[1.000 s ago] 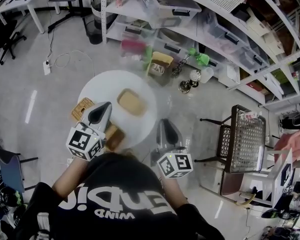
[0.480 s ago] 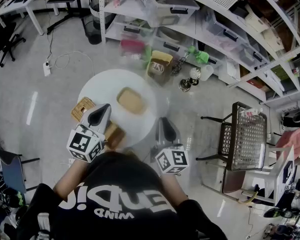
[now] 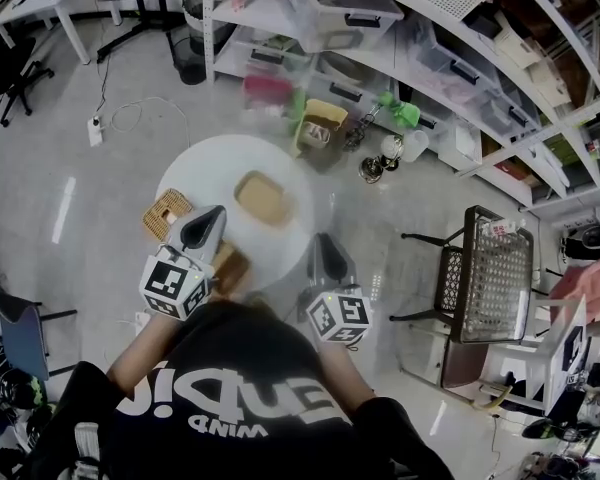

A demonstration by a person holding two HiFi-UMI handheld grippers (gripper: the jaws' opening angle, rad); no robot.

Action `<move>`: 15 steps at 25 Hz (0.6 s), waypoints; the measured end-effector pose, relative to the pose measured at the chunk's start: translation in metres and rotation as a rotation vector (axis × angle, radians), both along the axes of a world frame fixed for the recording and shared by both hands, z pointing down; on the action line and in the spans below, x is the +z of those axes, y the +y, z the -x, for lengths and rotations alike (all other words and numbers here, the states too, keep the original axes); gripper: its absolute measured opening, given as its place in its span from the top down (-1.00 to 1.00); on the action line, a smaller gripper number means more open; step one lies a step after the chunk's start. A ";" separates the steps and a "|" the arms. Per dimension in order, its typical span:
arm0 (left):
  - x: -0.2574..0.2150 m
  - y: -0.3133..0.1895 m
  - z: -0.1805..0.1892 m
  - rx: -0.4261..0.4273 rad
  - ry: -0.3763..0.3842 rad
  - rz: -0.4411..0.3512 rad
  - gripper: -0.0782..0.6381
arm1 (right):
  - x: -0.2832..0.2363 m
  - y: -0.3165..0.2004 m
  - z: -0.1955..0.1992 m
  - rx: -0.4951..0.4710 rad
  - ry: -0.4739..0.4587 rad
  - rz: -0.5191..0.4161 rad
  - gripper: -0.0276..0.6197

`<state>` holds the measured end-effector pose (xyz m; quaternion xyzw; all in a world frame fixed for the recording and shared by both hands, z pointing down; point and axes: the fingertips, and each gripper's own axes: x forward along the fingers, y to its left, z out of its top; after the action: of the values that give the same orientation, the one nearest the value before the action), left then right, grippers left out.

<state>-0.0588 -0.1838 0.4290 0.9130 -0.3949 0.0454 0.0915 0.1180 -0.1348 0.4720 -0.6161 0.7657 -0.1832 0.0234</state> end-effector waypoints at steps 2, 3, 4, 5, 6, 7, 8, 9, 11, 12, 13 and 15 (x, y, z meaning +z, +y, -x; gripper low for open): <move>0.001 -0.001 -0.001 0.001 -0.002 0.001 0.78 | 0.000 -0.001 -0.001 0.000 0.002 0.003 0.80; 0.001 -0.001 -0.002 0.001 -0.002 0.001 0.78 | 0.001 -0.002 -0.001 0.000 0.004 0.005 0.80; 0.002 -0.001 -0.002 0.001 -0.002 0.001 0.78 | 0.001 -0.002 -0.001 0.000 0.005 0.006 0.80; 0.002 -0.001 -0.001 0.001 -0.003 0.001 0.78 | 0.001 -0.002 -0.001 -0.001 0.006 0.006 0.80; 0.003 -0.001 -0.001 0.001 -0.003 0.002 0.78 | 0.001 -0.002 0.000 -0.002 0.007 0.006 0.80; 0.003 -0.001 0.000 0.000 -0.002 0.003 0.78 | 0.001 -0.002 0.000 -0.003 0.008 0.007 0.80; 0.003 -0.001 0.000 0.000 -0.002 0.005 0.78 | 0.001 -0.002 0.000 -0.004 0.010 0.008 0.80; 0.003 -0.001 0.000 -0.001 -0.002 0.006 0.78 | 0.002 -0.003 0.000 -0.005 0.013 0.009 0.80; 0.004 -0.003 0.000 -0.002 -0.002 0.007 0.78 | 0.004 -0.004 0.000 -0.007 0.016 0.013 0.80; 0.005 -0.004 0.000 -0.002 -0.002 0.008 0.78 | 0.004 -0.005 0.000 -0.009 0.016 0.014 0.80; 0.005 -0.004 0.001 -0.003 -0.002 0.010 0.78 | 0.005 -0.005 0.001 -0.010 0.014 0.015 0.80; 0.006 -0.004 0.002 -0.004 -0.003 0.012 0.78 | 0.005 -0.005 0.002 -0.012 0.010 0.014 0.80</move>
<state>-0.0608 -0.1875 0.4354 0.9116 -0.3967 0.0489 0.0965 0.1156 -0.1401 0.4770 -0.6125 0.7682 -0.1857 0.0142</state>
